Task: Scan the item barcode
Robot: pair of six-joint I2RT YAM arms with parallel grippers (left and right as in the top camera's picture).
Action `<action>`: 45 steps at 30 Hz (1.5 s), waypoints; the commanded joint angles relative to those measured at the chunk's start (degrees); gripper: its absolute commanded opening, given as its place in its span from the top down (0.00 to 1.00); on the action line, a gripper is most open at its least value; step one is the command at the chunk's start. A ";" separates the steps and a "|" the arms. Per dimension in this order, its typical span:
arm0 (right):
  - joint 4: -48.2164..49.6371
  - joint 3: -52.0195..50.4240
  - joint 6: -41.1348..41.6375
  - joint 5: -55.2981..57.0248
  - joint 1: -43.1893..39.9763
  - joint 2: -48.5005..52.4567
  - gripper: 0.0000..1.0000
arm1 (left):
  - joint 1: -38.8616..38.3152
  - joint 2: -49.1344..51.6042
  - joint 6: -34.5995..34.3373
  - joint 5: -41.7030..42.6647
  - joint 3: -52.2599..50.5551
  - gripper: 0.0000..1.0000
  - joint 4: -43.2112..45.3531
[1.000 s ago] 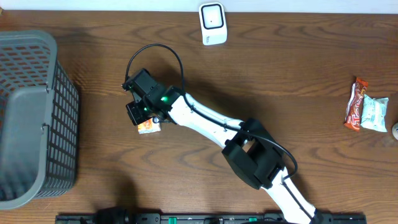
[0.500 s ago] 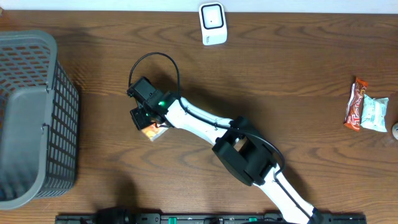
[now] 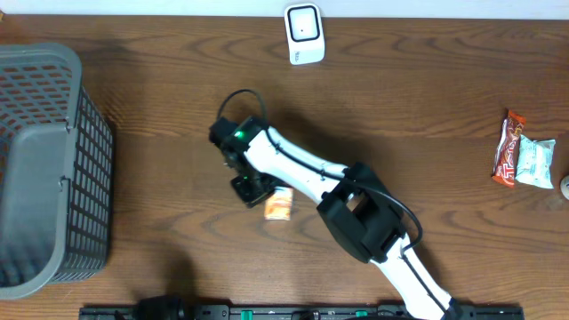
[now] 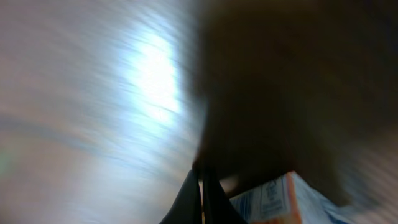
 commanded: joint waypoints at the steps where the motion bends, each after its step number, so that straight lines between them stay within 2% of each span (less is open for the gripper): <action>1: -2.91 -1.36 -1.68 16.70 -2.89 -0.22 0.99 | 0.20 0.00 0.07 -0.55 0.02 0.16 -4.46; 5: -3.91 -1.36 -1.70 18.95 -6.23 -3.54 0.99 | 0.20 0.00 0.07 -0.55 0.02 0.16 -4.46; 9: -4.13 -1.36 -5.27 12.37 -8.59 -8.57 0.99 | 0.20 0.00 0.07 -0.55 0.02 0.16 -4.46; 12: -4.39 -1.36 -7.13 9.81 -9.05 -14.73 0.89 | 0.20 0.00 0.07 -0.55 0.02 0.16 -4.46; 13: -4.68 -1.36 -7.17 9.84 -9.05 -16.46 0.82 | 0.20 0.00 0.07 -0.55 0.02 0.16 -4.46; 15: -5.70 -1.36 -7.30 9.75 -9.03 -21.92 0.46 | 0.20 0.00 0.07 -0.55 0.02 0.16 -4.46; 16: -6.14 -1.36 -7.28 9.51 -9.03 -24.20 0.23 | 0.20 0.00 0.07 -0.55 0.02 0.16 -4.46; 17: -6.51 -1.36 -7.26 8.74 -9.03 -26.64 0.12 | 0.20 0.00 0.07 -0.55 0.02 0.16 -4.46; 18: -6.71 -1.36 -6.60 7.26 -9.03 -29.31 0.05 | 0.20 0.00 0.07 -0.55 0.02 0.16 -4.46; 25: -6.51 -1.36 5.18 2.51 -8.81 -42.69 0.05 | 0.20 0.00 0.07 -0.55 0.02 0.16 -4.46; 33: -8.24 -1.36 5.18 2.56 -8.83 -46.51 0.05 | 0.20 0.00 0.07 -0.55 0.02 0.16 -4.46; 38: -8.35 -1.38 2.40 2.78 -8.83 -46.38 0.04 | 0.20 0.00 0.07 -0.55 0.02 0.16 -4.46; 40: -7.96 -1.38 2.40 3.93 -8.87 -46.38 0.01 | 0.20 0.00 0.07 -0.55 0.02 0.16 -4.46; 45: -5.22 -1.38 2.19 5.86 -8.87 -46.16 0.01 | 0.20 0.00 0.07 -0.55 0.02 0.16 -4.46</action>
